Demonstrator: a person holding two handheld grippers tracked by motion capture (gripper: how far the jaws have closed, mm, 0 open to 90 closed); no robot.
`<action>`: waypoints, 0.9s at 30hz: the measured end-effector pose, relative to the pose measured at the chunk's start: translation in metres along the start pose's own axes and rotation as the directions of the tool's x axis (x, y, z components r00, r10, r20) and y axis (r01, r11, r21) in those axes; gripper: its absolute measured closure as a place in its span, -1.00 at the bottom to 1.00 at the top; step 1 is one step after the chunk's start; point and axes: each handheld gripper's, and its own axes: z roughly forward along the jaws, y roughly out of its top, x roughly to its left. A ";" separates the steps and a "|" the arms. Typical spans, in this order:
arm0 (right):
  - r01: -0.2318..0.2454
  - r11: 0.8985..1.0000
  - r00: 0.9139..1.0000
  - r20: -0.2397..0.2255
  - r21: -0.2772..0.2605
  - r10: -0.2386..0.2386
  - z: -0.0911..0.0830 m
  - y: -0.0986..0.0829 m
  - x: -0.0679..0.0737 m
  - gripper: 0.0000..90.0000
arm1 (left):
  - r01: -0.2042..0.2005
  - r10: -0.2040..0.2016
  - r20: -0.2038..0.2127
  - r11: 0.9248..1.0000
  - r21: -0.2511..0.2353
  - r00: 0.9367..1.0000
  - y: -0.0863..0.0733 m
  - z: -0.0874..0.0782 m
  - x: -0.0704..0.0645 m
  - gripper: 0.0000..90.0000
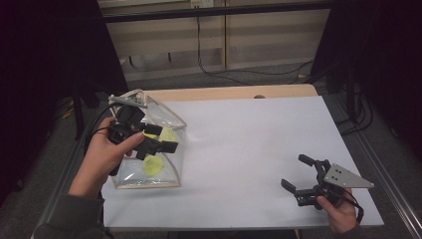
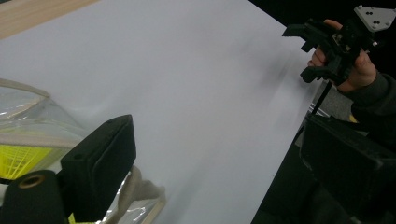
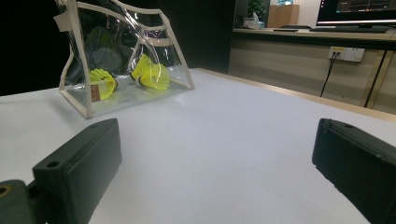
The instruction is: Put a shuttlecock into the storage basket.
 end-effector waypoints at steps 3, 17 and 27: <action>0.000 1.000 1.000 0.001 -0.001 0.000 0.000 0.000 0.000 -0.97 | -0.007 0.007 0.010 1.000 0.003 1.000 0.000 0.001 -0.002 -0.75; -0.001 1.000 1.000 0.003 0.000 0.001 0.000 0.000 0.000 -0.98 | -0.039 0.038 0.058 0.999 0.014 0.998 -0.009 0.018 -0.007 -0.70; 0.001 1.000 1.000 0.003 -0.001 -0.001 0.000 0.000 0.000 -0.98 | -0.066 0.064 0.083 0.998 0.022 0.994 -0.016 0.029 -0.012 -0.71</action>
